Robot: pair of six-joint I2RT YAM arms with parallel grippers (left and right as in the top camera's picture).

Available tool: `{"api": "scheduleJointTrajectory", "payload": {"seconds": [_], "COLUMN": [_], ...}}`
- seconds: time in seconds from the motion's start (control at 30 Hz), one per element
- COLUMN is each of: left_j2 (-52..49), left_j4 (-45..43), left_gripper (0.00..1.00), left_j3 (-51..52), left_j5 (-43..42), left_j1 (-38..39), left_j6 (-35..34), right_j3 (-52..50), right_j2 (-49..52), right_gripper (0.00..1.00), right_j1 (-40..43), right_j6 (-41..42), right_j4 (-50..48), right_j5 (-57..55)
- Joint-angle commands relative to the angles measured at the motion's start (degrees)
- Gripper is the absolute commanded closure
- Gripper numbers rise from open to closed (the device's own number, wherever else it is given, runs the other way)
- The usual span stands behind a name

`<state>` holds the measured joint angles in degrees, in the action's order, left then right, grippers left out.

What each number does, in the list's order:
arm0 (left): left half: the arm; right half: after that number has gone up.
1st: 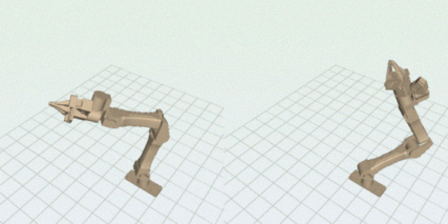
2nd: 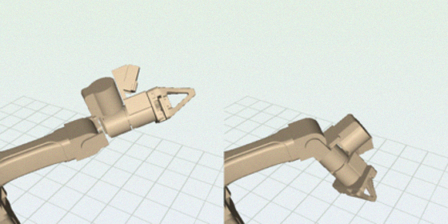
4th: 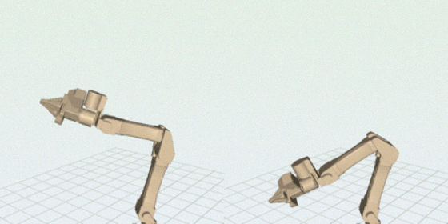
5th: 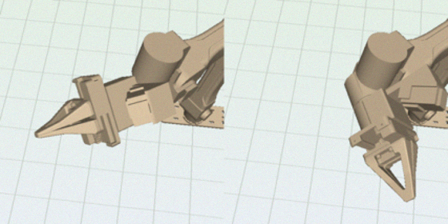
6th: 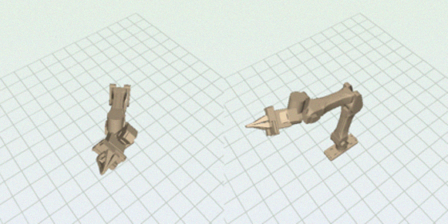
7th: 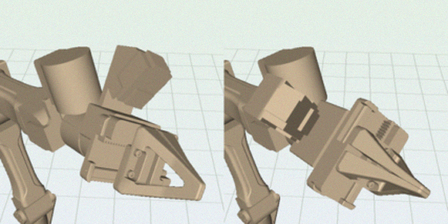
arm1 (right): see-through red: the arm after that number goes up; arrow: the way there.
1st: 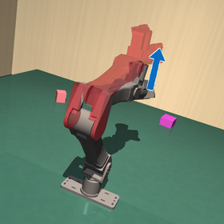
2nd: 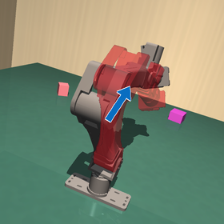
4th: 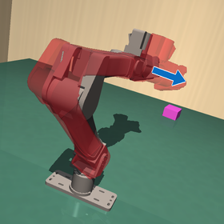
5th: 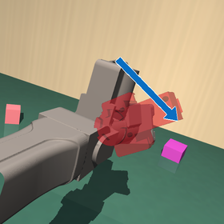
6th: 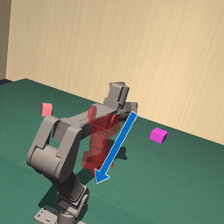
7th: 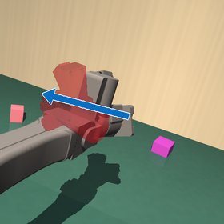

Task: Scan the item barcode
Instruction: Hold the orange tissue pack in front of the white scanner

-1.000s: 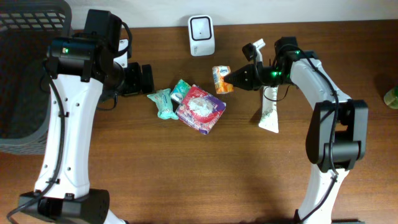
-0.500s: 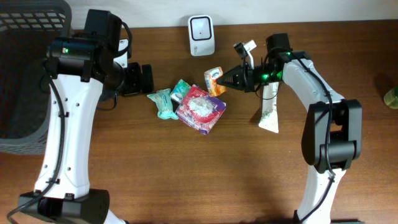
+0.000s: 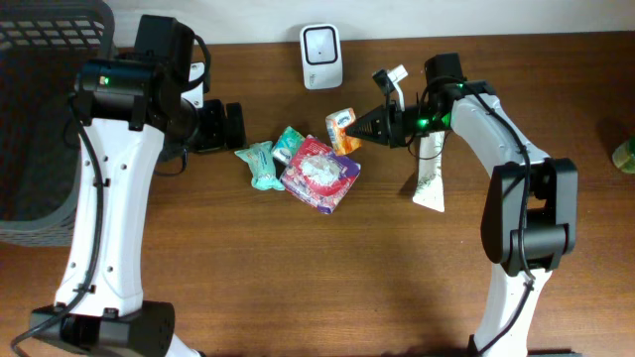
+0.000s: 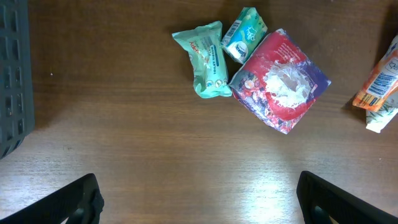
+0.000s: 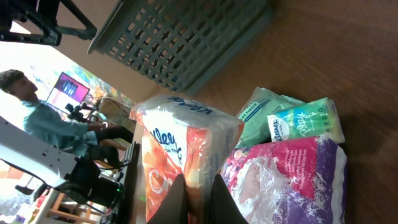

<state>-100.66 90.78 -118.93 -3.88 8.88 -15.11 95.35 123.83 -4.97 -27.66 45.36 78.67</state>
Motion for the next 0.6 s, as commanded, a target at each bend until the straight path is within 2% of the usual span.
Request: {"api": "scheduleJointTrajectory", "payload": {"seconds": [0.0,0.07,0.17,0.27,0.57], "left_j2": [0.07,0.07,0.07,0.07,0.07], "left_j4": [-0.07,-0.07,-0.07,-0.07,-0.07], "left_gripper": [0.01,0.01,0.01,0.01,0.01], "left_j3": [-0.13,-0.13,-0.13,-0.13,-0.13], "left_j5": [0.24,0.24,0.24,0.24,0.24], "left_j1": [0.22,0.22,0.22,0.22,0.22], "left_j6": [0.87,0.87,0.87,0.87,0.87], "right_j3": [0.70,0.70,0.70,0.70,0.68], "right_j2": [0.00,0.00,0.00,0.00,0.00], "right_gripper": [0.96,0.96,0.96,0.96,0.96], "right_j1": [-0.31,-0.31,-0.26,-0.26,-0.31], "right_j6": [11.06,21.64,31.45,34.42,33.83], "right_j4": [-1.51,-3.06,-3.06,-3.02,-7.69], "right_j5": [3.28,5.35,5.35,5.40,2.34]}}
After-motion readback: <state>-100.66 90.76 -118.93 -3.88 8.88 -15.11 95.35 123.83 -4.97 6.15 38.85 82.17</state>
